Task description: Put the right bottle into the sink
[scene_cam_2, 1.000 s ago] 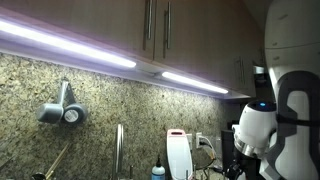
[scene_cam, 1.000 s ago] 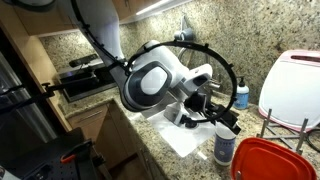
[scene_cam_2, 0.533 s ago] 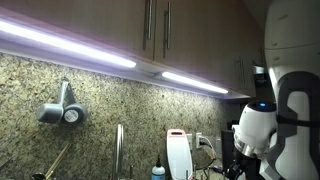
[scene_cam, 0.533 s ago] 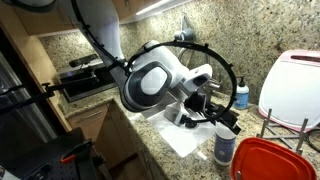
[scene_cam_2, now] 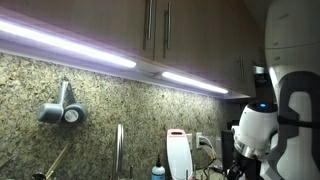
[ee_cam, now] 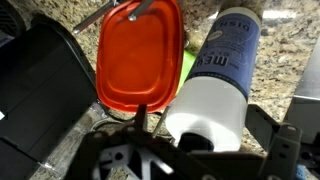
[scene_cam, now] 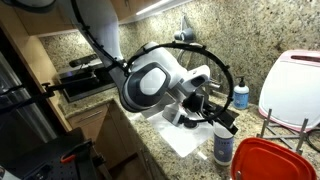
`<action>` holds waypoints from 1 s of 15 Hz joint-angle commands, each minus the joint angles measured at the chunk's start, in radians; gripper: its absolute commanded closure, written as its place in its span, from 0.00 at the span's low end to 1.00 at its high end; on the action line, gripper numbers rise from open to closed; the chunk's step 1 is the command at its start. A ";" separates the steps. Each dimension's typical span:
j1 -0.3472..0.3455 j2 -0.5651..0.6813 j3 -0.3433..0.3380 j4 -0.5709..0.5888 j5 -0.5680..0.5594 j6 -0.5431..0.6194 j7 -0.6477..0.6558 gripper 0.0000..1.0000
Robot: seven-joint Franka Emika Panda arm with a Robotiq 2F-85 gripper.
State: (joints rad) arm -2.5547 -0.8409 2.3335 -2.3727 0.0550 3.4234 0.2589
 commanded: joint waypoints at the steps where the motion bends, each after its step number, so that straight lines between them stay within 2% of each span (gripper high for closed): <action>1: 0.024 0.003 -0.006 -0.025 0.009 0.003 0.001 0.00; 11: 0.029 -0.003 0.018 -0.087 0.000 0.061 0.005 0.00; 15: 0.060 -0.008 0.016 -0.083 0.009 0.053 0.009 0.00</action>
State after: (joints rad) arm -2.5219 -0.8417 2.3534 -2.4452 0.0551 3.4505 0.2592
